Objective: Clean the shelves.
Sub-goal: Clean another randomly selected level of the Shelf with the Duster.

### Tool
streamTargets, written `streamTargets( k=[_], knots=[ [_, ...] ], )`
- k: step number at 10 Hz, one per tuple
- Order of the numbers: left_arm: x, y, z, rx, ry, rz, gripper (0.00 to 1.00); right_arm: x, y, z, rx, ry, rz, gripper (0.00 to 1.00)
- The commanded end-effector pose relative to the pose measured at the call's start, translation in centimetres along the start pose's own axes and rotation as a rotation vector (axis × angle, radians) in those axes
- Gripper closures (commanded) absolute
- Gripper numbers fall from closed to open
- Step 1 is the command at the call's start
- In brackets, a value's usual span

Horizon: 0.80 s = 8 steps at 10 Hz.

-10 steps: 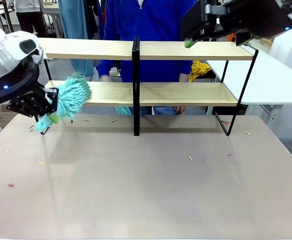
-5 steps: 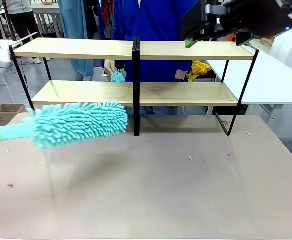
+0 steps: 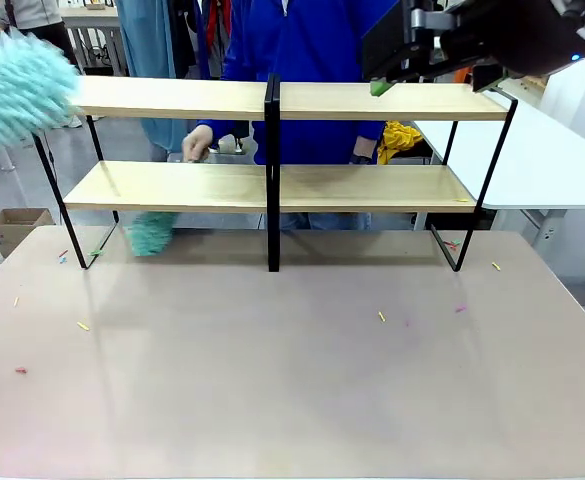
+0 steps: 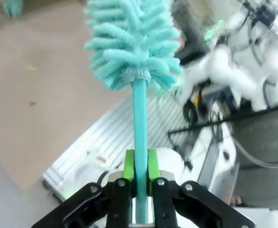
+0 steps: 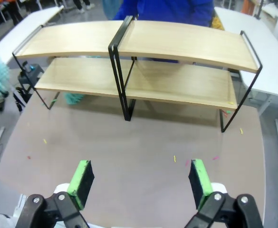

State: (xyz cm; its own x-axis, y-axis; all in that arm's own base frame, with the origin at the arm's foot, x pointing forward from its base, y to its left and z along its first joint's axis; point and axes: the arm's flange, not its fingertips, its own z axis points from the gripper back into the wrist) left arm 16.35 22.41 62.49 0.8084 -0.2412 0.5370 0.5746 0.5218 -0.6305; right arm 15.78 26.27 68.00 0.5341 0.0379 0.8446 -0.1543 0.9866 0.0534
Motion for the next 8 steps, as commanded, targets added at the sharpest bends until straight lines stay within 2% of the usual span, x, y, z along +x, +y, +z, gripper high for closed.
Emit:
streamTargets(
  k=[1, 2, 3, 4, 5, 8],
  knots=[
    [-1.2, 2.1, 7.0, -0.109, -0.310, -0.065, 0.87, 0.2, -0.1, 0.0, 0.006, 0.000, -0.008, 0.00],
    [-2.8, 3.1, 9.9, -0.090, -0.429, 0.008, 0.87, 0.2, -0.1, 0.0, 0.006, 0.000, -0.008, 0.00],
    [-3.8, 4.1, 11.2, -0.128, -0.432, 0.052, 0.87, 0.2, -0.1, 0.0, 0.006, 0.000, -0.008, 0.00],
    [-3.7, 5.1, 11.3, -0.147, -0.406, 0.168, 0.87, 0.2, -0.1, 0.0, 0.006, 0.000, -0.008, 0.00],
    [-5.2, 3.0, 10.7, -0.053, -0.424, 0.075, 0.87, 0.2, -0.1, 0.0, 0.006, 0.000, -0.008, 0.00],
    [-5.2, 3.0, 10.7, -0.053, -0.424, 0.075, 0.87, 0.2, -0.1, 0.0, 0.006, 0.000, -0.008, 0.00]
  ],
)
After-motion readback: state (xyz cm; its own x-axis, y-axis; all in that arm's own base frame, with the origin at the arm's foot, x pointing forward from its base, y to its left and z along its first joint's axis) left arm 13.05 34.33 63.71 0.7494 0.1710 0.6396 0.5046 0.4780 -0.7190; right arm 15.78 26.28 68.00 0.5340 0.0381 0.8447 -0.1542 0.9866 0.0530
